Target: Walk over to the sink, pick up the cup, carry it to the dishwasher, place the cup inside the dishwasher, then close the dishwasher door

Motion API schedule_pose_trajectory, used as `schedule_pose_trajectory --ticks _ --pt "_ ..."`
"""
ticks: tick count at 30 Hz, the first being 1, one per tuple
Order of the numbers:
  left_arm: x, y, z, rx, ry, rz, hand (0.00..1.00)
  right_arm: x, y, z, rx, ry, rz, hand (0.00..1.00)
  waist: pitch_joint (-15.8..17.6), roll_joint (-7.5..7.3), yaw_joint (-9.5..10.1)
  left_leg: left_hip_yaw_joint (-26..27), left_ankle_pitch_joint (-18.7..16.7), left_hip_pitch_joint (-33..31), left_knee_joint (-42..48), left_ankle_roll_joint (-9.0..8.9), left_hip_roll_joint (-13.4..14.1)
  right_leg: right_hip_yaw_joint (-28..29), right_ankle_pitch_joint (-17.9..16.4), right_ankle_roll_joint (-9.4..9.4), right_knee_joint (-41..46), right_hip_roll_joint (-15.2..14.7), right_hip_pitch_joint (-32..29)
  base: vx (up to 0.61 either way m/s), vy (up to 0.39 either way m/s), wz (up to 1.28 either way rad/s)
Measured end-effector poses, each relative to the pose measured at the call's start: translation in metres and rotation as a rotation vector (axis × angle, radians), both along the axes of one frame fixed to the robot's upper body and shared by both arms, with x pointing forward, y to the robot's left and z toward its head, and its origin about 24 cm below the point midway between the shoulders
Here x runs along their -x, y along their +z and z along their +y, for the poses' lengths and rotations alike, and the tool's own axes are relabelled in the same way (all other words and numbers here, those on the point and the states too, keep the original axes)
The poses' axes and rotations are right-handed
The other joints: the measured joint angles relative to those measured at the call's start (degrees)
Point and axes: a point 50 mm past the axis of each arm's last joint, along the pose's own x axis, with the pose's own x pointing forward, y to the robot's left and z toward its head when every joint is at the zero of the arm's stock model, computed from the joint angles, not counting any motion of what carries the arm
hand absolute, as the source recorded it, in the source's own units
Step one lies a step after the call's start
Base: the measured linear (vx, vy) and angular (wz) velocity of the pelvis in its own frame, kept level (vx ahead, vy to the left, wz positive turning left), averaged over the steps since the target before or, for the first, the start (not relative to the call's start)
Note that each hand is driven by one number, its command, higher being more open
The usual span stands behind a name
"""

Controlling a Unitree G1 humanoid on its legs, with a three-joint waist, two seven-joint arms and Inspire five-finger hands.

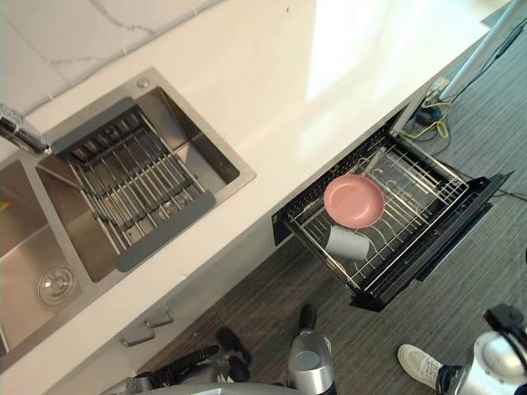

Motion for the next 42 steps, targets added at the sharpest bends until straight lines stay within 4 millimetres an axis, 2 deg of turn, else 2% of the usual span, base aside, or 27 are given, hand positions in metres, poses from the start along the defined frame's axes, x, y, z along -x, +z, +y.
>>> schedule_pose_trajectory --ticks 1,2,4,10,14,20,26,36,42 --pt "0.003 -0.001 -0.001 0.003 0.003 0.007 1.0 0.006 -0.013 0.006 -0.062 -0.008 0.001 1.0 -0.5 0.2 -0.05 0.2 -0.1 0.5 -0.1 -0.2 0.1 0.0 -0.2 0.01 0.0 0.1 0.6 0.0 0.002 -0.05" --pt "0.005 -0.001 -0.002 0.005 0.005 0.012 1.0 0.008 -0.018 0.009 -0.086 -0.009 0.001 1.0 -0.7 0.09 -0.11 0.3 -0.2 0.6 -0.2 -0.25 0.1 0.1 -0.2 0.0 0.0 0.2 0.6 -0.01 0.002 -0.08" --pt "0.012 -0.003 -0.005 0.016 0.009 0.036 1.0 0.013 -0.029 0.018 -0.135 -0.014 0.012 1.0 -2.3 0.79 -0.2 0.6 -0.2 1.0 -0.5 -0.29 0.0 0.3 -0.2 0.01 -0.1 0.2 0.8 -0.01 0.007 -0.05" --pt "0.016 -0.004 -0.006 0.018 0.01 0.059 1.0 0.013 -0.031 0.02 -0.145 -0.028 0.007 1.0 -4.3 0.63 0.77 -0.9 0.0 2.0 -1.7 -0.56 0.0 -1.3 -0.2 0.1 -1.2 0.5 2.8 -0.01 0.001 0.12" --pt "0.017 -0.004 -0.005 0.01 0.011 0.073 1.0 0.003 -0.033 0.026 -0.173 0.021 -0.02 1.0 -4.5 0.46 0.97 -0.8 0.1 2.7 -1.8 -0.76 0.2 -1.1 -0.1 0.11 -1.9 0.9 3.7 0.01 -0.011 -0.02" --pt "0.018 -0.004 -0.003 0.0 0.016 0.085 1.0 -0.015 -0.033 0.033 -0.205 0.11 -0.078 1.0 -5.0 -0.14 1.23 2.5 -0.4 4.7 -1.5 -1.76 0.9 2.1 0.0 -0.09 -2.4 2.1 3.7 0.03 -0.019 -0.29" --pt "0.027 -0.004 0.002 -0.019 0.046 0.112 1.0 -0.025 -0.045 0.04 -0.265 0.168 -0.064 1.0 -7.0 -1.35 1.22 4.0 -0.8 5.8 -1.5 -2.23 1.0 3.5 0.0 -0.1 -2.5 2.5 3.8 0.0 -0.007 -0.13" --pt "0.031 -0.004 0.003 -0.023 0.045 0.14 1.0 -0.029 -0.049 0.045 -0.297 0.206 -0.069 1.0 -8.4 -1.49 1.65 4.4 -0.8 6.2 -1.8 -2.25 0.8 3.9 0.2 -0.15 -2.5 2.4 3.9 -0.04 -0.005 -0.02" --pt "0.032 -0.004 0.003 -0.019 0.043 0.156 1.0 -0.028 -0.061 0.048 -0.369 0.21 -0.07 1.0 -8.8 -1.49 1.77 4.3 -0.8 6.2 -1.8 -2.26 0.8 3.8 0.3 -0.15 -2.9 2.4 4.0 0.0 0.0 0.0"
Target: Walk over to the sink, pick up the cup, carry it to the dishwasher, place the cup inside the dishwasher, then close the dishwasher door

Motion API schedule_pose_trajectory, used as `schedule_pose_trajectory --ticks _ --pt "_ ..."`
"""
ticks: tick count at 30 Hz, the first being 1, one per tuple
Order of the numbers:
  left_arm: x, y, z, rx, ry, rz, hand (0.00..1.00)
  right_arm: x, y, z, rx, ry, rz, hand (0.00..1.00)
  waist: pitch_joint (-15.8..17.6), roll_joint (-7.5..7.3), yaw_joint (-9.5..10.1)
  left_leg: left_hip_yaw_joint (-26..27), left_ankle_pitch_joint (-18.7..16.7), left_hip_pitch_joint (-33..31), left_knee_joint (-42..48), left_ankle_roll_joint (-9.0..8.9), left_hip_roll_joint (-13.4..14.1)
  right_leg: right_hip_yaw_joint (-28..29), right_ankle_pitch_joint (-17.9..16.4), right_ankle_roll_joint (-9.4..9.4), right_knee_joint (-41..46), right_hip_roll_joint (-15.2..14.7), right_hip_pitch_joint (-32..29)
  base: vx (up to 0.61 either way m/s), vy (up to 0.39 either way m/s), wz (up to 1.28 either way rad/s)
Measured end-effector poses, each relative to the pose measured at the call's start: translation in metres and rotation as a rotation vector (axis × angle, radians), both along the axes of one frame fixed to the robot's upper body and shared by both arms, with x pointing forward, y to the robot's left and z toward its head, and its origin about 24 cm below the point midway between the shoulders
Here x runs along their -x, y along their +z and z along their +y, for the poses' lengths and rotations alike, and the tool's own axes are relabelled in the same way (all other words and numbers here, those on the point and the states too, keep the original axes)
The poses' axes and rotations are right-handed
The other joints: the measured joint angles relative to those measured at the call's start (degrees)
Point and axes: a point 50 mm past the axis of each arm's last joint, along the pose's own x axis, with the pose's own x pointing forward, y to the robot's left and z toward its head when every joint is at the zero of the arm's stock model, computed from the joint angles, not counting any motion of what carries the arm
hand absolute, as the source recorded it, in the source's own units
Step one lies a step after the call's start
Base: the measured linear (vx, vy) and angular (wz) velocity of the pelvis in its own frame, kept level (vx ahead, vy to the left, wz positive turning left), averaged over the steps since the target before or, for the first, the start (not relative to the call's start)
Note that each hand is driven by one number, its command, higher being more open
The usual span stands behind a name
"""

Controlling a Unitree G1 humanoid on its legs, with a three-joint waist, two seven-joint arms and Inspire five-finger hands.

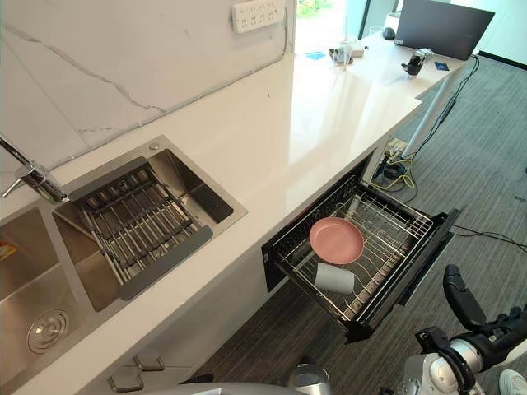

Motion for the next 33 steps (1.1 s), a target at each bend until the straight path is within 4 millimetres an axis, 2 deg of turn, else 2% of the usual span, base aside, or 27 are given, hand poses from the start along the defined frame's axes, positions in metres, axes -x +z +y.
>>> schedule_pose_trajectory --ticks 8,11,19,23,30,33 --pt "0.002 0.0 -0.001 -0.003 -0.003 0.021 1.0 -0.004 -0.003 0.004 -0.011 0.046 0.008 1.0 -1.3 0.03 0.54 -0.7 0.0 0.0 0.0 -0.01 -0.2 -0.6 0.0 0.01 -0.2 0.0 0.5 -0.02 -0.004 0.04" --pt "0.002 0.0 -0.001 -0.004 -0.016 0.023 1.0 -0.004 -0.006 0.005 0.01 0.072 0.083 1.0 -1.4 -0.01 0.53 -1.6 0.0 0.0 0.0 0.01 -0.4 -1.7 0.0 0.06 -0.4 -0.3 1.1 -0.01 -0.001 0.16" --pt "-0.003 0.001 -0.003 -0.012 -0.05 0.053 1.0 -0.007 -0.024 0.011 -0.046 0.156 0.179 1.0 -1.6 0.08 0.77 -5.5 0.2 -1.0 0.0 0.29 -1.0 -5.6 -0.1 0.58 -1.1 -0.9 2.7 -0.01 0.0 0.24" --pt "-0.007 0.001 -0.006 -0.011 -0.077 0.044 1.0 -0.009 -0.033 0.018 -0.065 0.195 0.23 1.0 -1.9 0.59 1.56 -8.0 0.6 -2.7 0.0 0.87 -1.4 -8.2 -0.2 0.68 -1.2 -1.3 2.8 0.02 0.0 0.3" --pt "-0.015 0.005 -0.008 -0.013 -0.126 0.038 1.0 -0.013 -0.036 0.021 -0.049 0.191 0.311 1.0 -2.0 0.74 3.38 -10.6 1.1 -3.8 0.0 1.42 -2.0 -10.4 -0.3 0.84 -1.2 -1.9 3.2 0.0 0.0 0.21" --pt "-0.016 0.006 -0.008 -0.01 -0.142 0.033 1.0 -0.01 -0.036 0.02 -0.043 0.171 0.331 1.0 -1.9 0.82 3.48 -11.4 1.2 -4.3 0.0 1.59 -2.2 -11.2 -0.3 0.95 -1.2 -2.1 3.2 0.0 -0.002 0.13"
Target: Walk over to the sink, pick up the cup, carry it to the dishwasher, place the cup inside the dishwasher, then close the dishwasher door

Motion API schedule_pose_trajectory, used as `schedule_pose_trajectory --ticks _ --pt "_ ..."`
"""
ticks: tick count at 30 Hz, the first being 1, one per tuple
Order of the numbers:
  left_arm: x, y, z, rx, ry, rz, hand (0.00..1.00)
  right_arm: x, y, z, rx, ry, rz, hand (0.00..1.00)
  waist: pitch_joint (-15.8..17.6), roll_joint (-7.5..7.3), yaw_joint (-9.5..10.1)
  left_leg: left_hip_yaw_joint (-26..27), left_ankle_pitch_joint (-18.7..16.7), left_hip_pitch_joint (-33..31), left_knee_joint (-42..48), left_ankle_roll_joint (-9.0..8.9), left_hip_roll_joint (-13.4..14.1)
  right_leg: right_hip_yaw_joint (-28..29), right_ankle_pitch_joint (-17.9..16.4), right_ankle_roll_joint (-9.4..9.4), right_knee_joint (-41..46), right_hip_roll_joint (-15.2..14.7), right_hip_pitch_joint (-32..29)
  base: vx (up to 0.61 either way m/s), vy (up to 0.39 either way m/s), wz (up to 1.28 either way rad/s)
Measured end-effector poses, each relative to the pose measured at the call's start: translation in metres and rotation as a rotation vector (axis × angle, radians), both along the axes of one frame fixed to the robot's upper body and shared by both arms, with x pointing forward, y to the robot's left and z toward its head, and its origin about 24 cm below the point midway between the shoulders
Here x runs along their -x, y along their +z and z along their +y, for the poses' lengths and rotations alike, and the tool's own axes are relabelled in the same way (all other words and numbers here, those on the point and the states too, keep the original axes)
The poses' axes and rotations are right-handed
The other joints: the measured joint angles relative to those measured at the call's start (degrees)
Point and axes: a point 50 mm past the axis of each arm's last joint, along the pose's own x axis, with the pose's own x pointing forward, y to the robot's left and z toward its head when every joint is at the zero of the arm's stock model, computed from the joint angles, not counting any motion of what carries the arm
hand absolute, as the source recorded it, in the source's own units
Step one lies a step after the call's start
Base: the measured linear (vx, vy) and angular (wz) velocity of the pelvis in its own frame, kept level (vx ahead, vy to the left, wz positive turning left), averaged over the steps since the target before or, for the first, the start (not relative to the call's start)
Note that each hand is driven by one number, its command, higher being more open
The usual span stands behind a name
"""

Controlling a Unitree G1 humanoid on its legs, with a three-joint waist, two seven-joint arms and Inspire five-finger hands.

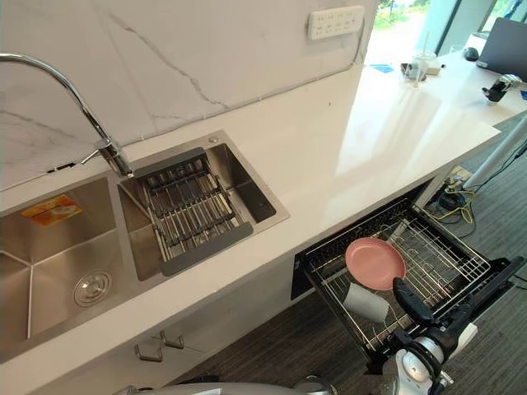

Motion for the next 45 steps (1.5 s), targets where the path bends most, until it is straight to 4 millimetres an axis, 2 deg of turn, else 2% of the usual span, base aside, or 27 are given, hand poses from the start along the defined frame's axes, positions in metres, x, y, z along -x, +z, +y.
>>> schedule_pose_trajectory --ticks 7,12,22,33,45 --pt "-0.005 0.003 0.0 0.002 -0.032 -0.024 1.0 0.0 0.004 -0.001 0.039 -0.021 0.01 1.0 0.4 0.29 0.25 -0.2 0.0 -0.3 0.0 0.04 0.0 -0.2 0.0 0.08 0.0 0.0 0.0 0.0 -0.001 0.02" --pt "-0.008 0.006 -0.001 0.004 -0.039 -0.041 1.0 -0.003 0.016 -0.004 0.09 -0.025 -0.014 1.0 1.6 0.48 0.29 -0.2 0.0 -0.3 0.3 0.04 0.0 -0.1 0.0 0.1 0.0 0.0 -0.1 0.0 0.0 0.0" --pt "-0.008 0.006 -0.003 0.002 -0.048 -0.043 1.0 -0.007 0.037 -0.006 0.144 -0.013 -0.09 1.0 1.9 0.9 0.3 0.6 0.0 -0.3 0.3 0.01 0.1 0.7 0.0 0.09 0.2 0.1 -0.6 0.0 -0.007 -0.03" --pt "-0.007 0.005 -0.004 -0.011 -0.04 -0.046 1.0 -0.001 0.041 -0.007 0.161 -0.007 -0.095 1.0 1.9 1.05 0.28 0.9 -0.1 -0.1 0.3 -0.03 0.2 1.1 -0.1 0.09 0.3 0.1 -0.6 0.0 -0.001 -0.01" --pt "-0.005 0.001 -0.004 0.0 -0.003 -0.077 1.0 0.0 0.055 -0.006 0.208 0.046 -0.163 1.0 1.9 1.1 0.36 -0.6 -0.1 -0.3 0.2 -0.01 -0.1 -0.5 -0.3 0.4 0.3 -0.2 0.2 0.0 -0.003 0.06"
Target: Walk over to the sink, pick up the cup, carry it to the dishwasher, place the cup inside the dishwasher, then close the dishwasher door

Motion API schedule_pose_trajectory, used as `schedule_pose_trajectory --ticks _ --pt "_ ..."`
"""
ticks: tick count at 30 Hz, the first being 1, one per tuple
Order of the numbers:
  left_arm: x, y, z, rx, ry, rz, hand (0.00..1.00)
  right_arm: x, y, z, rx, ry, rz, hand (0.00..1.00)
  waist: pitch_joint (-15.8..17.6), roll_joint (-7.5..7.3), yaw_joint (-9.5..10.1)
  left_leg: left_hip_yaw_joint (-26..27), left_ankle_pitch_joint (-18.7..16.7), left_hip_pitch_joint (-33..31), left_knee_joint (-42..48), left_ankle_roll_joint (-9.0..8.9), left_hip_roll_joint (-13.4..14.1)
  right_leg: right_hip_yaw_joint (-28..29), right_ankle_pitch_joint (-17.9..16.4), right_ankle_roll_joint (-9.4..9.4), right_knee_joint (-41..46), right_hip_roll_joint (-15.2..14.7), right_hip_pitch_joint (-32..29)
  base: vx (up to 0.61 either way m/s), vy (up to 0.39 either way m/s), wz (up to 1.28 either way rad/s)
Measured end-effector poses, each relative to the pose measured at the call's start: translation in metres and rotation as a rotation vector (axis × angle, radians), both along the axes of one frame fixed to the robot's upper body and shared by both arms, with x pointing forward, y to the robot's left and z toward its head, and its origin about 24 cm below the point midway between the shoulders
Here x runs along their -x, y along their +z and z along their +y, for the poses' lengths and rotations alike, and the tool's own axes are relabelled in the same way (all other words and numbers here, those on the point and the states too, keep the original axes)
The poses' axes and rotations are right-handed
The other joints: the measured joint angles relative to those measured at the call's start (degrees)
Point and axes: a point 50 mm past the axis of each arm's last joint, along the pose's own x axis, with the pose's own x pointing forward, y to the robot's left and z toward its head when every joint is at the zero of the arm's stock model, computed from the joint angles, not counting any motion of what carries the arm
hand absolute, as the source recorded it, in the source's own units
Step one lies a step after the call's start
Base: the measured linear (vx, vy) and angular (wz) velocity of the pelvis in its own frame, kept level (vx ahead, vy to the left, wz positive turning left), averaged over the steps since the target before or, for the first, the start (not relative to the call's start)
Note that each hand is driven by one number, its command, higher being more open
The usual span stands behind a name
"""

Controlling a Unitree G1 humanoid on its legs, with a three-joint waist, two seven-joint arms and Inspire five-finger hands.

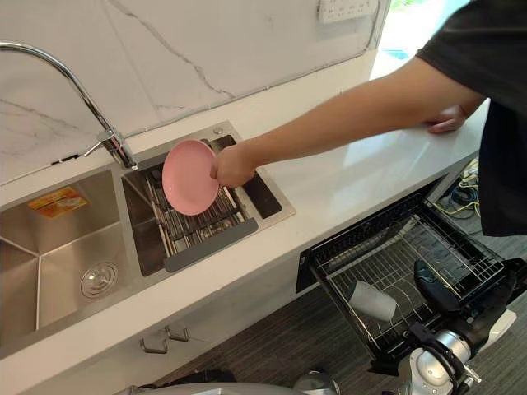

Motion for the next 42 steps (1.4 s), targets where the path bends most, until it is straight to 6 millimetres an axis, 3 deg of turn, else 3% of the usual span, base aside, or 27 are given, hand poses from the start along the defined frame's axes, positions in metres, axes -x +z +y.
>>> schedule_pose_trajectory --ticks 10,20,27,33,38,42 --pt "0.002 -0.003 0.001 0.017 -0.006 -0.079 1.0 0.0 0.003 0.0 -0.011 0.02 -0.05 1.0 0.0 -0.18 -0.12 -0.3 0.0 0.1 -0.2 0.04 0.1 -0.3 0.0 0.03 0.0 -0.2 0.3 0.0 0.0 0.0" --pt "-0.002 -0.004 0.001 -0.01 -0.101 -0.109 1.0 -0.001 0.03 -0.003 -0.012 0.022 -0.231 1.0 -0.1 -0.55 -1.19 3.0 -0.5 1.8 -0.2 -0.16 0.5 2.7 0.1 0.06 0.0 0.2 0.0 0.01 -0.004 -0.16" --pt "-0.004 -0.004 0.0 -0.029 -0.137 -0.1 1.0 0.004 0.078 0.007 0.061 0.149 -0.452 1.0 0.4 -1.51 -3.24 7.8 -1.9 3.8 0.1 -0.54 0.6 7.6 0.7 0.22 0.0 0.5 -0.9 0.0 0.014 -0.35" --pt "-0.007 -0.005 0.003 -0.046 -0.174 -0.086 1.0 0.001 0.119 0.018 0.153 0.334 -0.656 1.0 0.5 -3.03 -3.34 10.4 -2.9 5.6 0.2 -0.74 0.3 10.1 1.0 0.59 0.1 0.3 -0.8 -0.01 0.024 -0.23" --pt "-0.008 -0.005 0.005 -0.055 -0.174 -0.098 1.0 -0.02 0.148 0.025 0.221 0.539 -0.782 1.0 0.6 -3.92 -3.01 9.8 -3.5 5.9 0.3 -0.27 -0.3 9.2 0.8 0.95 1.8 -0.7 -0.7 -0.02 0.016 0.08" --pt "-0.012 -0.005 0.004 -0.06 -0.164 -0.122 1.0 -0.04 0.157 0.04 0.235 0.671 -0.796 1.0 0.6 -4.38 -1.99 5.3 -4.3 5.5 -0.2 0.54 -1.8 4.9 -2.4 2.5 9.1 -4.3 -1.5 -0.02 0.032 0.54"
